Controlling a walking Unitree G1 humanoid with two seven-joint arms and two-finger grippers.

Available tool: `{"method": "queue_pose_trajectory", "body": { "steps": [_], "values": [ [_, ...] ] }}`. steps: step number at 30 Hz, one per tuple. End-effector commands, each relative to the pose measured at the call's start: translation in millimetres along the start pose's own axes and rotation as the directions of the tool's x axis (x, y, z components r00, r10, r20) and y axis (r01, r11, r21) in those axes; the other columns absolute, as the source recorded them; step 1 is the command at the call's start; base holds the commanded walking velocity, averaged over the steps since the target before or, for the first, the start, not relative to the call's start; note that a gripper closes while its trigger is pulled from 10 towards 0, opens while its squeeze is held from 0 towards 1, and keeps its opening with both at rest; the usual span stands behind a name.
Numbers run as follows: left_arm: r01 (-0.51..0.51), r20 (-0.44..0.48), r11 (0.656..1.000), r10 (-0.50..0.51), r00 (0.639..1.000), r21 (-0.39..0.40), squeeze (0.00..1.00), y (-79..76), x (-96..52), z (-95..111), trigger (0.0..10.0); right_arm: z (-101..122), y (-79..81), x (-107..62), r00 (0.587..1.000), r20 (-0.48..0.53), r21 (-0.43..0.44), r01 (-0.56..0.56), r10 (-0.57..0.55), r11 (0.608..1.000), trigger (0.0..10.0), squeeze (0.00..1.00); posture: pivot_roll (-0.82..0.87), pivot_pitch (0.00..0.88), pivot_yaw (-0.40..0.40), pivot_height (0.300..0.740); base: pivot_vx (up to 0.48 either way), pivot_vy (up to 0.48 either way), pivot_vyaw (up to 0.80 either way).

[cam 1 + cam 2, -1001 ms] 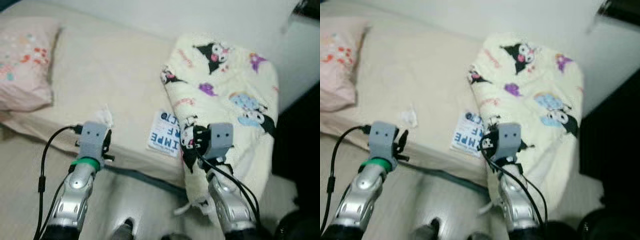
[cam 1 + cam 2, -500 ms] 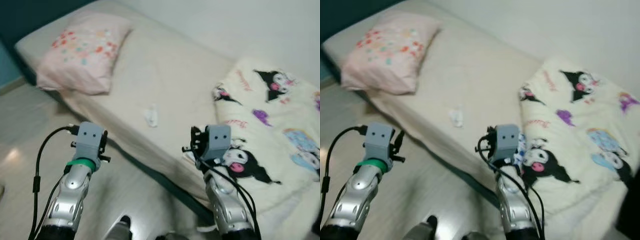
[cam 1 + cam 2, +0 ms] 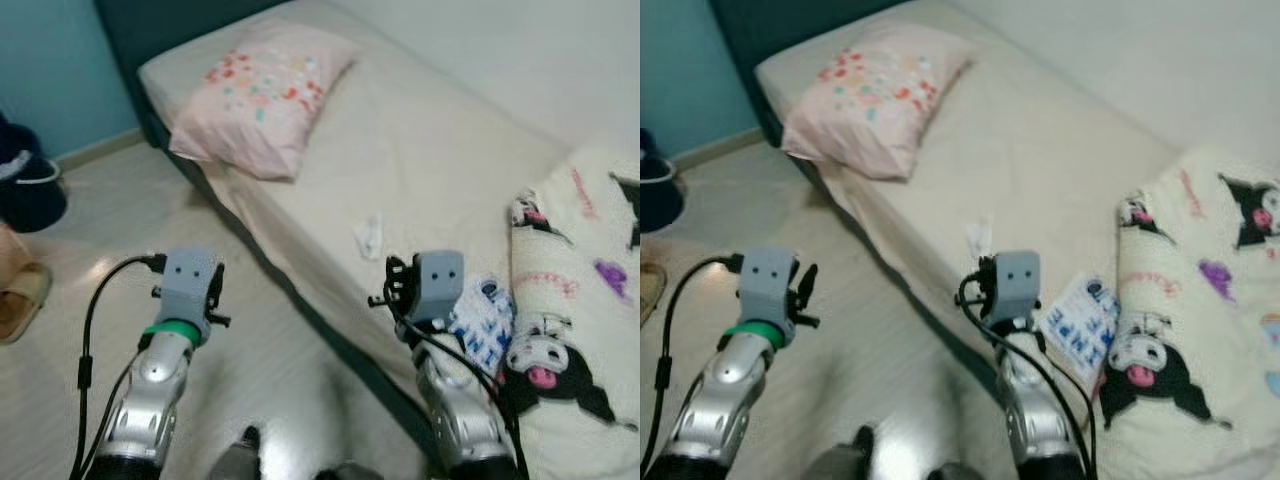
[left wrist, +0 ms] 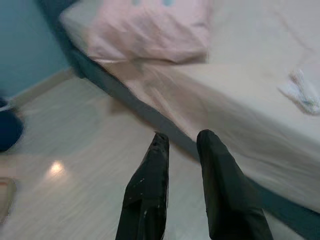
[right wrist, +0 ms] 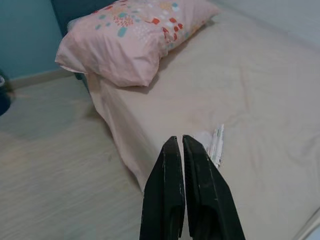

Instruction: Clean up the room

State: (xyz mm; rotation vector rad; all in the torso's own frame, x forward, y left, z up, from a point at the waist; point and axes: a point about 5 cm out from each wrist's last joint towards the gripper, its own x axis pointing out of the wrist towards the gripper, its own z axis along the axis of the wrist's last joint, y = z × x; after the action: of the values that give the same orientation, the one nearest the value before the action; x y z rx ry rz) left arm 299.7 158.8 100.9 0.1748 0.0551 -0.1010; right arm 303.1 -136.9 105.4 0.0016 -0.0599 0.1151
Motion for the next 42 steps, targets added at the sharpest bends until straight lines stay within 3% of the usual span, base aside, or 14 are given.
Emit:
{"method": "queue_pose_trajectory", "body": {
  "steps": [1,5,26,32,42],
  "values": [
    [0.002,-0.033,1.000,-0.002,0.999,-0.003,0.00,-1.8,-1.8,-7.7,10.0,-6.4,-0.5,-2.8,1.000,-0.023,-0.005,-0.002,0.001,1.000,10.0,0.00,0.04,0.110,-0.034,0.740,0.000,0.000,0.79],
    [0.001,-0.006,1.000,-0.001,1.000,-0.010,0.00,-1.6,2.2,1.3,10.0,3.4,-2.3,2.3,1.000,0.011,-0.002,0.009,-0.009,1.000,10.0,0.00,0.04,0.128,-0.034,0.740,0.000,0.000,0.79],
    [-0.018,-0.015,1.000,0.018,1.000,0.005,0.00,1.3,0.7,-2.6,10.0,1.3,-0.2,2.6,1.000,0.008,0.006,0.004,-0.004,1.000,10.0,0.00,0.04,0.120,-0.034,0.740,0.000,0.000,0.79],
    [-0.018,-0.007,1.000,0.018,1.000,0.018,0.00,2.4,0.8,-2.6,10.0,2.4,0.6,1.6,1.000,0.023,0.032,0.017,-0.018,0.999,10.0,0.00,0.05,0.121,-0.030,0.740,0.388,0.000,0.70],
    [-0.013,-0.001,1.000,0.013,1.000,0.026,0.00,2.7,0.7,-1.9,10.0,-0.5,-4.2,0.7,0.998,0.014,0.050,0.054,-0.055,0.997,10.0,0.00,0.05,0.123,-0.025,0.740,0.479,0.000,0.00]
  ]
}}
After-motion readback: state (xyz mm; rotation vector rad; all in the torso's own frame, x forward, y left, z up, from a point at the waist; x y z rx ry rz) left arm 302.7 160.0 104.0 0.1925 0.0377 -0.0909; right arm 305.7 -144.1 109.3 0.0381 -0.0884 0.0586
